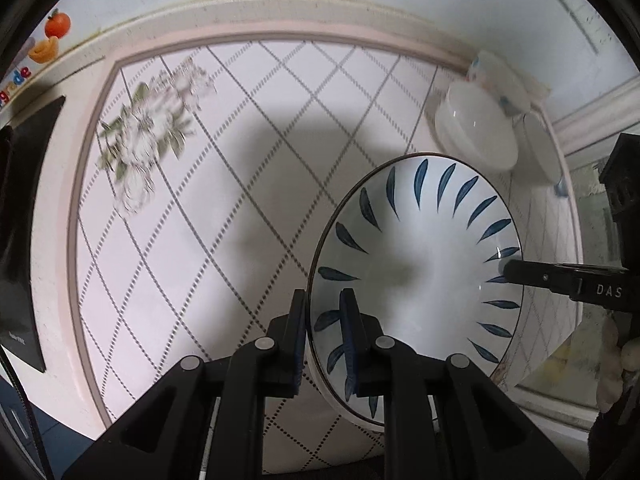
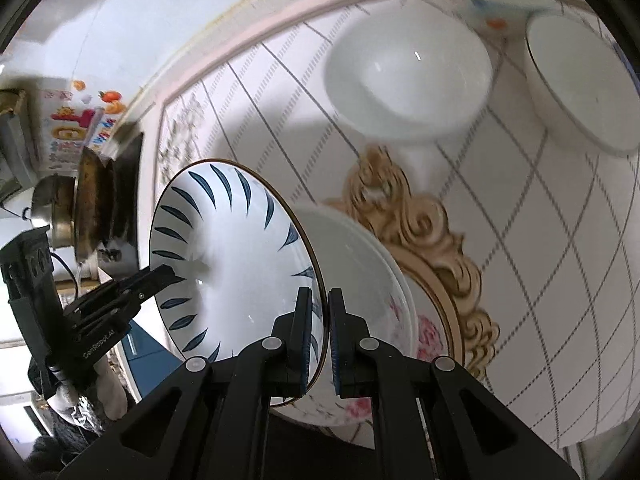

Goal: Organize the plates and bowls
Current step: 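Carry the three-plate stack onto the framed flower mat and open both grippers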

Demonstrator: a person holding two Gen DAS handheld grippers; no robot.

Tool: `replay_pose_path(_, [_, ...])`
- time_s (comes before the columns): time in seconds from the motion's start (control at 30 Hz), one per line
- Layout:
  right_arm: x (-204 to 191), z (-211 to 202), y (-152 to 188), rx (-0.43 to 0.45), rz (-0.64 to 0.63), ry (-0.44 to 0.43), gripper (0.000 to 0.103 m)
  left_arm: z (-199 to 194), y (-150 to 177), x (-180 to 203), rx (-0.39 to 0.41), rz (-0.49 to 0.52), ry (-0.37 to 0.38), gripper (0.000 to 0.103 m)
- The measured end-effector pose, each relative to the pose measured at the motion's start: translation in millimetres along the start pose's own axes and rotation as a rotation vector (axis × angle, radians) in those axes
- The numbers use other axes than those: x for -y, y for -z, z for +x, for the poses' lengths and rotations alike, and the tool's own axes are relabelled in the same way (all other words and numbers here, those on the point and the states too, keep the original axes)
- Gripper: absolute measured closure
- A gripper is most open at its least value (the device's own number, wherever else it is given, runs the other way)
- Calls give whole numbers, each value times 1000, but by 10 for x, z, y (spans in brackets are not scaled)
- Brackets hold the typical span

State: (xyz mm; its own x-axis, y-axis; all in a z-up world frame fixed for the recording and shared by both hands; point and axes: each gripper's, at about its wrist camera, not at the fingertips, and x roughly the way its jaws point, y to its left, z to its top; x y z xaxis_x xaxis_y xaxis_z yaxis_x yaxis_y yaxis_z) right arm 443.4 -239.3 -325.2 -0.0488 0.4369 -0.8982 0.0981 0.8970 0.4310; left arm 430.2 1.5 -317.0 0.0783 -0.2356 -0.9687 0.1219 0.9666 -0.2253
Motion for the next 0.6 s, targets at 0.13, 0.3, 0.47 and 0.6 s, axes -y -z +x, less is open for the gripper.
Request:
replay_pose_path(0.13, [136,116,116,-9,2,16,94,168,66,40,-34,-8,-5,89])
replay_pose_path(0.3, [227,216,202,-23,-2,37,94,269,131,124,-51,-7,-21,89])
replay_pose_path(0.47, [312,233,235,-31,-4,33,94,358,168,205,-54,7,-54,89])
replay_pose_path(0.6, [358,253,257,-34,-4,35,94,418,183,254,-54,4,-69,89])
